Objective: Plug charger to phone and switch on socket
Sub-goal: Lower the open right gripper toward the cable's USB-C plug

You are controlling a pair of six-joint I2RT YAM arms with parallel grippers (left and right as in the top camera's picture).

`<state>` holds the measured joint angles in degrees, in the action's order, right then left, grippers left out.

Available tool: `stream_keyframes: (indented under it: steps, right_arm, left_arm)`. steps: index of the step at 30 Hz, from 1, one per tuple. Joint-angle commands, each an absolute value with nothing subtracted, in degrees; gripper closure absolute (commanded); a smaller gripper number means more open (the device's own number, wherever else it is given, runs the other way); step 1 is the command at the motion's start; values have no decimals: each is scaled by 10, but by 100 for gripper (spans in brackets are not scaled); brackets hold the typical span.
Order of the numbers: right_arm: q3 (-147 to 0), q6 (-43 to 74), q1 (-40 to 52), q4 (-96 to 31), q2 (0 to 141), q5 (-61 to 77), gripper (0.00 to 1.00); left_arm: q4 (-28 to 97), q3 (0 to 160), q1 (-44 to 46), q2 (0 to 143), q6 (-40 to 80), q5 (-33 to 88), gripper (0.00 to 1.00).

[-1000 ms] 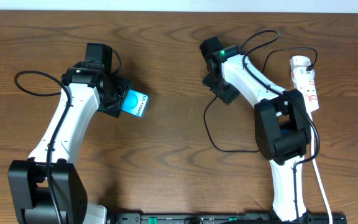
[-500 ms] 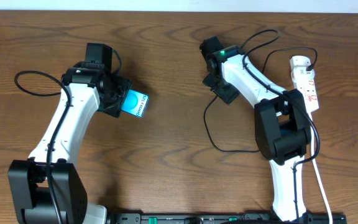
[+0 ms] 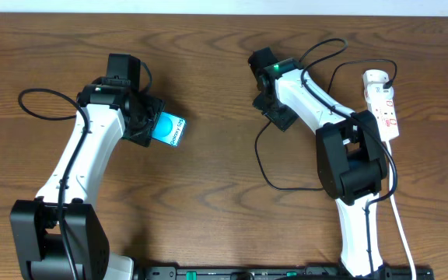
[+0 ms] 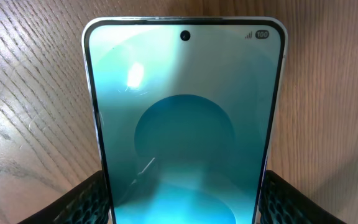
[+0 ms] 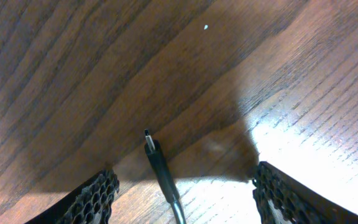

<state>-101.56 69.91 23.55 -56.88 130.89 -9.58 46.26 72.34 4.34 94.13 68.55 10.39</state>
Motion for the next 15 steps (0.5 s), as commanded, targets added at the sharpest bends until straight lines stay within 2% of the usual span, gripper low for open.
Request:
stream_keyframes:
  steps: [1, 15]
  right_arm:
    - [-1014, 702, 242, -568, 1322, -99, 30]
    - [-1014, 702, 242, -566, 1322, -86, 45]
  left_arm:
    - [464, 722, 43, 941, 676, 105, 93]
    - [464, 722, 43, 941, 676, 105, 93]
